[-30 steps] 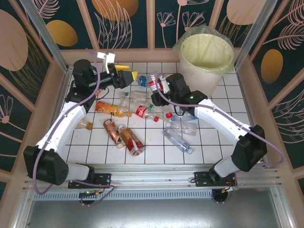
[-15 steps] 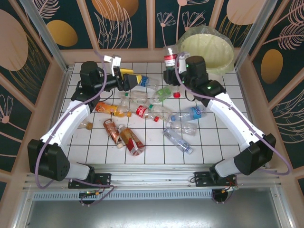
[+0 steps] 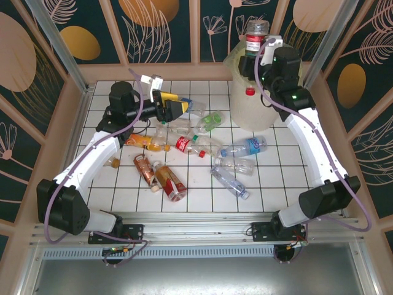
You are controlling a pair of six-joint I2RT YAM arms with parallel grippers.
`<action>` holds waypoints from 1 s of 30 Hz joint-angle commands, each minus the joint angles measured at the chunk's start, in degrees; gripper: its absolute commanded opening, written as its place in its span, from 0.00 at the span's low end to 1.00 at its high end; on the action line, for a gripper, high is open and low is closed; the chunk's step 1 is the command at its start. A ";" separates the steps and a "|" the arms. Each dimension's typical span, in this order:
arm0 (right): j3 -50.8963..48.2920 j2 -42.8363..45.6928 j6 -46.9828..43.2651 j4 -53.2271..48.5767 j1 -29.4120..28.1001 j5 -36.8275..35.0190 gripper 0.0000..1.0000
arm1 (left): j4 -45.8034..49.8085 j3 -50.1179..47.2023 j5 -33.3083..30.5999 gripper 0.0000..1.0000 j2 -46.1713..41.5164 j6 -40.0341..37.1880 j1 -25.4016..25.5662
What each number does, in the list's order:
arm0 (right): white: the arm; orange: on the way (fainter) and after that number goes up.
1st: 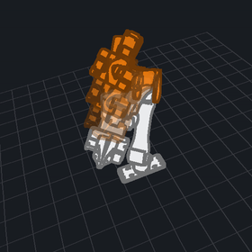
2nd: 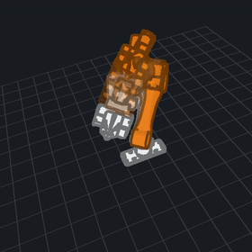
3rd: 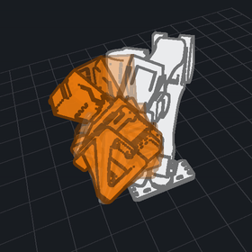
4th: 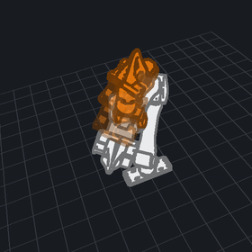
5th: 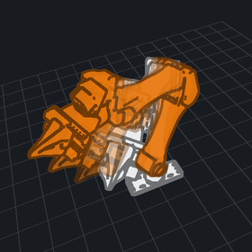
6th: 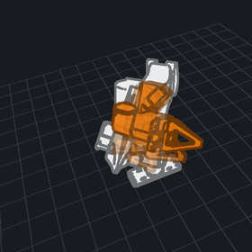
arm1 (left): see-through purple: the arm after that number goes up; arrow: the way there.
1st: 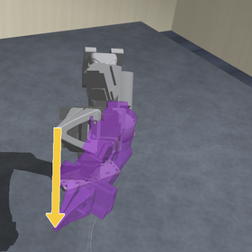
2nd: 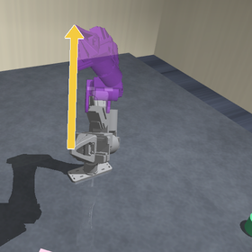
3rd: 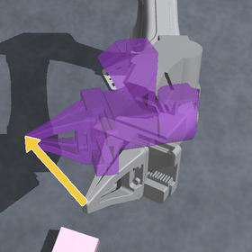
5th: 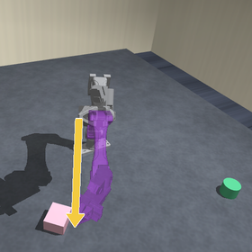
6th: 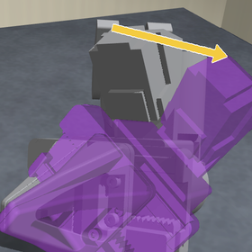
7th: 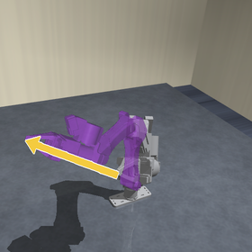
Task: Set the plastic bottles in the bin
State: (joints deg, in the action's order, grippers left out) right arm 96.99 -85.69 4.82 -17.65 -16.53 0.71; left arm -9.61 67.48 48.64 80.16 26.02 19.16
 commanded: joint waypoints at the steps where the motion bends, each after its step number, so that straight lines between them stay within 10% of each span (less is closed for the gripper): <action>1: 3.83 -2.38 0.01 3.65 1.70 0.21 0.64 | 0.03 -0.03 -0.14 0.99 0.28 -1.39 0.26; 30: 27.46 -25.92 0.20 -17.03 11.72 0.35 0.64 | 1.97 0.11 -1.41 0.99 1.40 -2.81 1.72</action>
State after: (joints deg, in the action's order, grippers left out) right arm 121.32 -111.37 4.47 -29.95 -5.32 0.12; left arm -8.27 67.48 47.46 80.97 24.43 20.47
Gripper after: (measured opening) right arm 0.645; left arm 0.985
